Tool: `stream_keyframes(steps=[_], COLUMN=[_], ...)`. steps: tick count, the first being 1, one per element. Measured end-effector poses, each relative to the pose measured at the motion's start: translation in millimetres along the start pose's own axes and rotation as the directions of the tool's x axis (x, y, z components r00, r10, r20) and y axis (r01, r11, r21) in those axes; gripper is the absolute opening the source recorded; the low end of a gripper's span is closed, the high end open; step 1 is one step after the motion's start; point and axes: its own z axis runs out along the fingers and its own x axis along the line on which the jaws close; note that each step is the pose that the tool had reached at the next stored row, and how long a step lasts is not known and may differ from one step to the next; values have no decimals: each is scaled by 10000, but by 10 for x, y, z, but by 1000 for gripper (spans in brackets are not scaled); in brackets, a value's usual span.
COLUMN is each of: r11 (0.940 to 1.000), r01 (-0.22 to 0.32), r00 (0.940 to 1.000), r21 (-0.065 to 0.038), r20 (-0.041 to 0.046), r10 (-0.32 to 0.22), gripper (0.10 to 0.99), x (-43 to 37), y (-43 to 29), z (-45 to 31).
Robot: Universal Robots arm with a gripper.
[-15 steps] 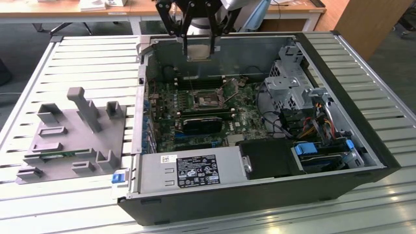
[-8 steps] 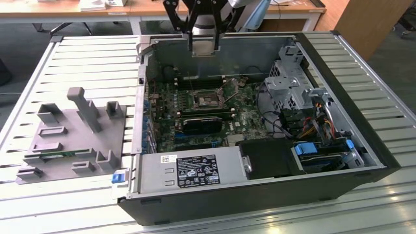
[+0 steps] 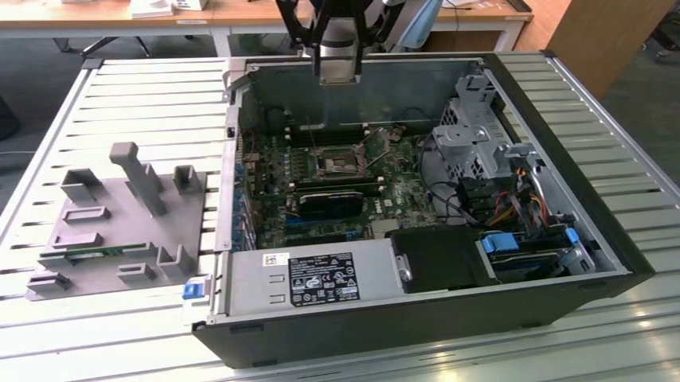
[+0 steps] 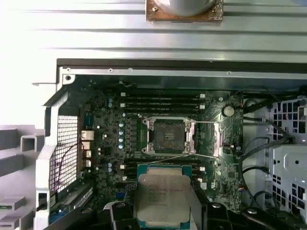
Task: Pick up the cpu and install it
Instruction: 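Pick up the cpu and move it towards the insertion slot, then place the cpu into insertion slot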
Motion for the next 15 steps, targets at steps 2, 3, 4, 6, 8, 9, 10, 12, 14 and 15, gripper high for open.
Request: stream_keyframes(steps=[2, 3, 4, 6, 8, 9, 10, 12, 14, 15], r11=[10000, 10000, 10000, 10000, 10000, 10000, 10000, 10000, 10000, 10000], r01=[-1, -2, -3, -3, -5, -7, -9, -8, -11, -24], r00=[10000, 10000, 10000, 10000, 10000, 10000, 10000, 10000, 10000, 10000], r21=[0, 0, 0, 0, 0, 0, 0, -1, 3, 7], r20=[4, 6, 8, 11, 12, 12, 13, 14, 14, 15], r10=[1, 2, 3, 3, 5, 7, 9, 8, 11, 24], gripper=[525, 525, 525, 525, 525, 525, 525, 525, 525, 525], x=[-30, -48, -63, -106, -154, -176, -196, -231, -242, -250], y=[23, 31, 36, 49, 60, 62, 64, 72, 71, 71], z=[4, 5, 7, 9, 11, 12, 13, 15, 15, 15])
